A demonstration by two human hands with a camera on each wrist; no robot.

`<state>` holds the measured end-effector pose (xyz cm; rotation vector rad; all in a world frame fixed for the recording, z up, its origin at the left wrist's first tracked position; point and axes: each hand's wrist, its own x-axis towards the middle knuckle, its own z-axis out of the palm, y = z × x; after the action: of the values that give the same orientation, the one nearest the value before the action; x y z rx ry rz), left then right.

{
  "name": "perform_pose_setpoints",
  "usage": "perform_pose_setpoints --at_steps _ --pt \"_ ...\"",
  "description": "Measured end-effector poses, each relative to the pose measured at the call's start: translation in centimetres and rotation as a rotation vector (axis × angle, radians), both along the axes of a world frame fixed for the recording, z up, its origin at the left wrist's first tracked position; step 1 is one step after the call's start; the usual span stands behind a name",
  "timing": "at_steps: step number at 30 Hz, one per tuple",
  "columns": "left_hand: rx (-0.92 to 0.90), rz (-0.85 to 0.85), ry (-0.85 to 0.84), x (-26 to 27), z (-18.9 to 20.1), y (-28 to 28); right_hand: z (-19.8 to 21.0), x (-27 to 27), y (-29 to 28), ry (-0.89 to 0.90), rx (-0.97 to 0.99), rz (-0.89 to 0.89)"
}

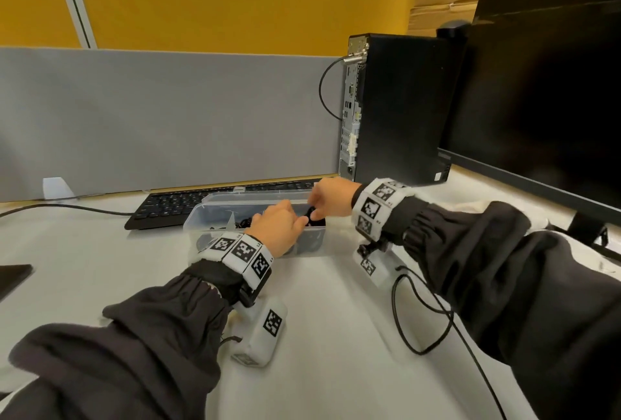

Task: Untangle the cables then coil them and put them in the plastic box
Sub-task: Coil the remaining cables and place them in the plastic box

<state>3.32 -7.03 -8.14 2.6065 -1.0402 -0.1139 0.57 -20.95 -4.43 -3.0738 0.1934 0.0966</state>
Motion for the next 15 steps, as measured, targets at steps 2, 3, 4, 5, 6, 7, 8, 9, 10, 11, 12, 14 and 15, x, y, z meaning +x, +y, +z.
perform_pose_setpoints --at_steps 2,3,4,5,6,7,8,9,10,11,12,14,15 --pt "0.026 -0.016 -0.006 -0.5 0.3 0.0 0.2 -0.1 -0.5 0.025 -0.043 0.033" --pt "0.029 -0.022 -0.005 -0.6 0.4 0.0 0.2 0.0 -0.5 0.033 -0.056 0.04" --pt "0.029 -0.027 -0.009 -0.6 0.4 0.0 0.2 0.3 -0.6 0.043 -0.07 0.044" --pt "0.03 -0.029 -0.011 -0.5 0.4 0.1 0.1 0.6 -0.8 0.054 -0.066 0.042" --pt "0.032 -0.03 -0.015 -0.5 0.4 0.1 -0.1 0.9 -0.9 0.063 -0.06 0.037" --pt "0.034 -0.029 -0.019 -0.5 0.4 0.1 -0.3 1.0 -1.0 0.067 -0.058 0.037" --pt "0.028 -0.03 -0.024 -0.4 0.4 0.1 -0.5 1.0 -1.2 0.082 -0.075 0.04" --pt "0.017 -0.03 -0.023 -0.4 0.4 0.0 -0.6 0.9 -1.3 0.12 -0.117 0.047" --pt "-0.001 -0.029 -0.014 -0.4 0.5 0.1 -0.5 0.5 -1.3 0.18 -0.176 0.061" --pt "-0.026 -0.026 0.002 -0.4 0.5 0.1 -0.1 -0.1 -1.2 0.227 -0.218 0.07" --pt "-0.05 -0.026 0.013 -0.3 0.5 0.1 0.7 -0.8 -1.2 0.228 -0.2 0.084" --pt "-0.081 -0.026 0.033 -0.2 0.5 0.2 3.8 -3.0 -1.1 0.078 0.088 0.04" --pt "-0.089 -0.024 0.044 -0.3 0.6 0.2 5.8 -4.3 -1.1 -0.044 0.278 0.005"
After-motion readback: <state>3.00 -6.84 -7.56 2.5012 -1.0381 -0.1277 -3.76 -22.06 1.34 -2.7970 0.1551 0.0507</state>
